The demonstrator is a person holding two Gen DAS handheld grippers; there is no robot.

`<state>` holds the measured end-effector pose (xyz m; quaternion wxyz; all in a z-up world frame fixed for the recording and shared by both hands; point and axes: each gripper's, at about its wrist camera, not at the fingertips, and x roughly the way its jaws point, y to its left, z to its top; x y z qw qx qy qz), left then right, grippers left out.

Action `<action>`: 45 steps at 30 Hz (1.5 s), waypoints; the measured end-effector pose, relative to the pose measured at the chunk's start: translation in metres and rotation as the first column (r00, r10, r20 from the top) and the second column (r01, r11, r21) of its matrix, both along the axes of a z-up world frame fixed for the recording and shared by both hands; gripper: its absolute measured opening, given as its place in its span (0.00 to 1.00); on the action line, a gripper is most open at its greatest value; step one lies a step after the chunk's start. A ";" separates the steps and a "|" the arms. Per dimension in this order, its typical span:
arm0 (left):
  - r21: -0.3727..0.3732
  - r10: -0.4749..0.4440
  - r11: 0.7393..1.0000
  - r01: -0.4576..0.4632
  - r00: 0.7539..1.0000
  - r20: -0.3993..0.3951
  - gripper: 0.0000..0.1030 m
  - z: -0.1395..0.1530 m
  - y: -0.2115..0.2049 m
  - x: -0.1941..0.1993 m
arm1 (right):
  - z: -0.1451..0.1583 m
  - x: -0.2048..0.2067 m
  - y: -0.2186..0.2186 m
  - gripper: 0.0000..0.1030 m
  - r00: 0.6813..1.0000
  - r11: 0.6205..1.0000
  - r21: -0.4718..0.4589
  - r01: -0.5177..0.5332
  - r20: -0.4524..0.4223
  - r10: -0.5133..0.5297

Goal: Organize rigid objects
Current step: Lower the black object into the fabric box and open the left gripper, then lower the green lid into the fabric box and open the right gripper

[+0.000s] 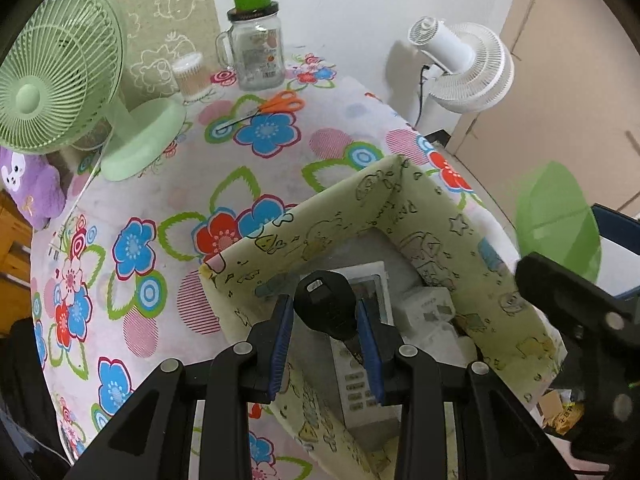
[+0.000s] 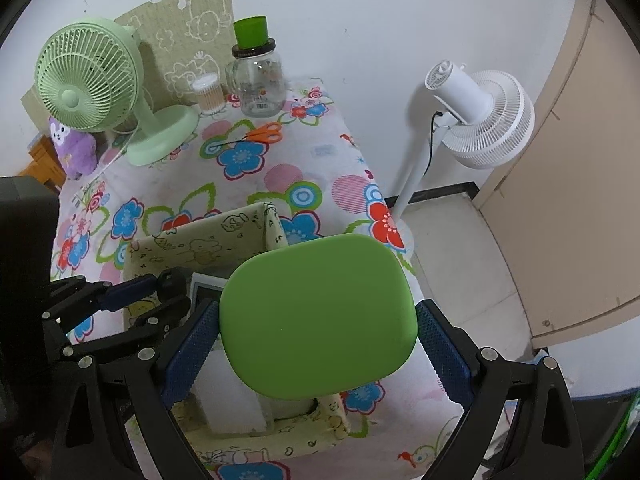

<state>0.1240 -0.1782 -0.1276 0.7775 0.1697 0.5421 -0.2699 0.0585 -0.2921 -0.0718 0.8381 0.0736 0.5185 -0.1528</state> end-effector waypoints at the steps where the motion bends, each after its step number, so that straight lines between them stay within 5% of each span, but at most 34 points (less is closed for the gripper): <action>1: 0.003 0.005 1.000 -0.005 1.000 -0.002 0.32 -0.002 0.000 0.001 | -0.001 0.001 -0.001 0.94 1.000 1.000 0.000 -0.003 -0.004 0.003; 9: 0.031 0.040 0.999 -0.039 0.999 -0.022 0.32 -0.015 -0.001 0.011 | -0.009 0.009 -0.006 0.94 0.999 1.000 0.007 -0.020 -0.028 0.020; 18: 0.027 -0.002 1.000 0.002 1.000 -0.004 0.67 -0.004 -0.003 0.001 | -0.012 0.012 -0.003 0.94 0.999 0.999 0.025 -0.022 -0.033 0.023; 31: -0.003 0.047 0.999 -0.047 0.998 0.042 0.75 0.027 0.031 -0.002 | 0.000 0.013 0.021 0.94 0.999 0.998 0.029 -0.050 -0.004 0.050; 45: 0.016 0.144 0.989 -0.144 0.989 0.032 0.82 0.023 0.072 0.003 | -0.014 0.037 0.045 0.94 0.992 0.992 0.032 -0.121 -0.038 0.122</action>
